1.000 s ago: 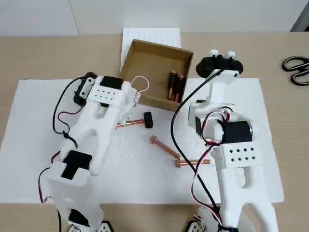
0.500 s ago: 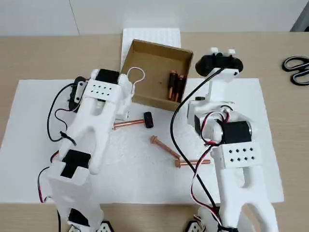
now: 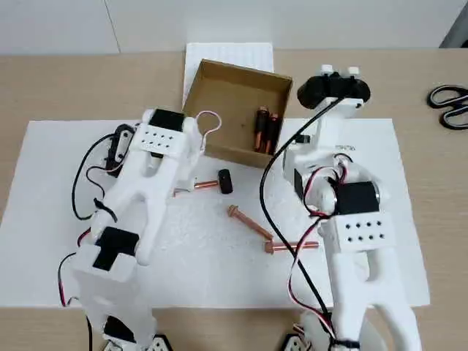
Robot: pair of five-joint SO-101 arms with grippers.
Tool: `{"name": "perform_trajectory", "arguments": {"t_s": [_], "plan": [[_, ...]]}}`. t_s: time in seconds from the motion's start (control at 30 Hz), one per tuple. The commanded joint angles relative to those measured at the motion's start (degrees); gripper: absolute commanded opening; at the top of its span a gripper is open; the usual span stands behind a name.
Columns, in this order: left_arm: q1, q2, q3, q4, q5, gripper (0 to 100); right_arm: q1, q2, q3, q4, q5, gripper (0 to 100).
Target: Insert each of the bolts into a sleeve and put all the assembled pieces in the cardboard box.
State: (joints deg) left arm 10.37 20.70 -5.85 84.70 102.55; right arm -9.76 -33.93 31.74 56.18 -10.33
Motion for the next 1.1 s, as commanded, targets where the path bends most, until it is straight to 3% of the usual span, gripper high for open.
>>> {"name": "perform_trajectory", "arguments": {"t_s": [0.0,0.27,0.63,0.9,1.07], "plan": [[0.0,-0.4,0.8,-0.3,0.1,19,0.6,1.8,-0.4,-1.9,0.5,0.5],[-0.4,-0.7,8.4,-5.4,0.1,19,0.6,3.3,-0.4,-4.1,0.5,0.5],[-2.3,10.4,6.9,-9.2,-2.4,19,0.6,2.8,-0.5,-4.0,2.9,0.5],[0.2,12.8,2.9,-6.9,-5.7,19,0.5,2.7,-1.1,-4.1,2.9,0.5],[-0.2,12.9,2.9,-6.7,-5.7,5,0.6,2.7,-2.0,-3.9,2.9,0.5]]}}
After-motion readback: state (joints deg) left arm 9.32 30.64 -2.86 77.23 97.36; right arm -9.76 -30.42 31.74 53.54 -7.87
